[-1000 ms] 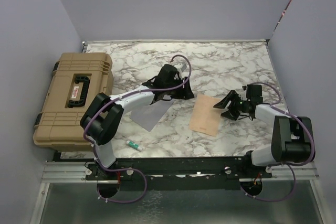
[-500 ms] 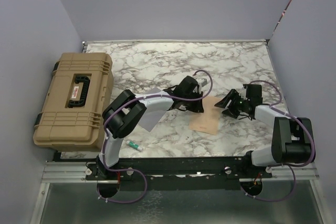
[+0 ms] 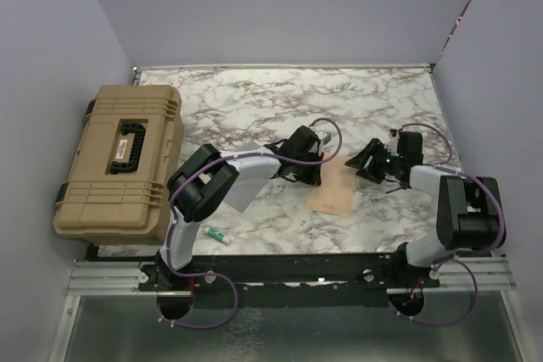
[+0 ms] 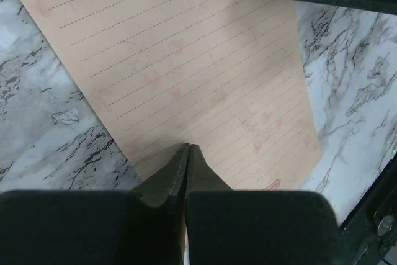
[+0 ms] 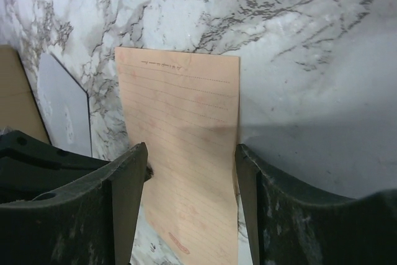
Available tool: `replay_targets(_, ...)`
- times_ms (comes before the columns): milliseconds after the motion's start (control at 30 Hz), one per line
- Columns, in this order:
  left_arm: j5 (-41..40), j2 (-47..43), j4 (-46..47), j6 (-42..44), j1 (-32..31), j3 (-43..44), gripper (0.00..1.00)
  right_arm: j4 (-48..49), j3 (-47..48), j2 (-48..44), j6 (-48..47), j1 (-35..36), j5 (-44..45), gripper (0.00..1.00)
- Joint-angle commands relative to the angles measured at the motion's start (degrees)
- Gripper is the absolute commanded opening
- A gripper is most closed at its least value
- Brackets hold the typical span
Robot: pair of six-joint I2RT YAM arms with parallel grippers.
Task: Place the letter into the envelope and seal it
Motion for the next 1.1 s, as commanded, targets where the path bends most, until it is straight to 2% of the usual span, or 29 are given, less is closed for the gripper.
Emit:
replay_targets(0, -5.04, 2.78, -7.30, 3.66, -0.18, -2.40, 0.00, 0.24, -1.32, 5.02, -3.40, 0.32, -6.19, 0.63)
replay_targets(233, -6.03, 3.30, -8.25, 3.83, -0.16, -2.46, 0.00, 3.22, -1.90, 4.67, -2.47, 0.35, -19.05, 0.62)
replay_targets(467, -6.46, 3.40, -8.43, 2.96, -0.14, -1.67, 0.00, 0.78, -2.85, 0.39, -3.80, 0.35, -16.76, 0.60)
replay_targets(533, -6.09, 2.77, -8.40, 3.06, -0.06, -1.43, 0.00, 0.86, -2.55, 0.09, -4.02, 0.37, -15.18, 0.51)
replay_targets(567, -5.63, 2.15, -8.41, 3.11, -0.06, -1.29, 0.00, 1.76, -2.49, -0.07, -3.84, 0.35, -15.04, 0.44)
replay_targets(600, -5.05, 1.49, -8.34, 3.26, -0.05, -0.96, 0.00, 2.93, -2.58, -0.39, -3.33, 0.35, -14.94, 0.31)
replay_targets(733, -4.16, -0.94, -8.32, 4.08, 0.01, 0.75, 0.00, 7.55, -3.20, -1.92, -1.41, 0.35, -15.33, 0.03)
replay_targets(800, -3.52, -2.58, -8.32, 3.62, 0.42, 1.71, 0.00, 7.66, -2.86, -3.07, -1.27, 0.35, -15.13, 0.00)
replay_targets(833, -3.27, -3.60, -8.32, 3.23, 0.78, 2.26, 0.03, 7.42, -2.54, -4.06, -1.27, 0.35, -15.03, 0.00)
replay_targets(933, -2.50, -7.78, -8.30, 1.14, 2.77, 4.50, 0.29, 5.05, -0.41, -8.07, -1.64, 0.35, -14.40, 0.00)
replay_targets(1000, -2.70, -10.81, -8.32, 0.02, 4.51, 6.19, 0.53, 2.63, 2.16, -10.42, -2.06, 0.35, -13.83, 0.00)
replay_targets(1067, -3.50, -13.72, -8.19, -0.39, 5.99, 7.70, 0.72, 0.10, 5.37, -12.56, -2.71, 0.35, -13.55, 0.00)
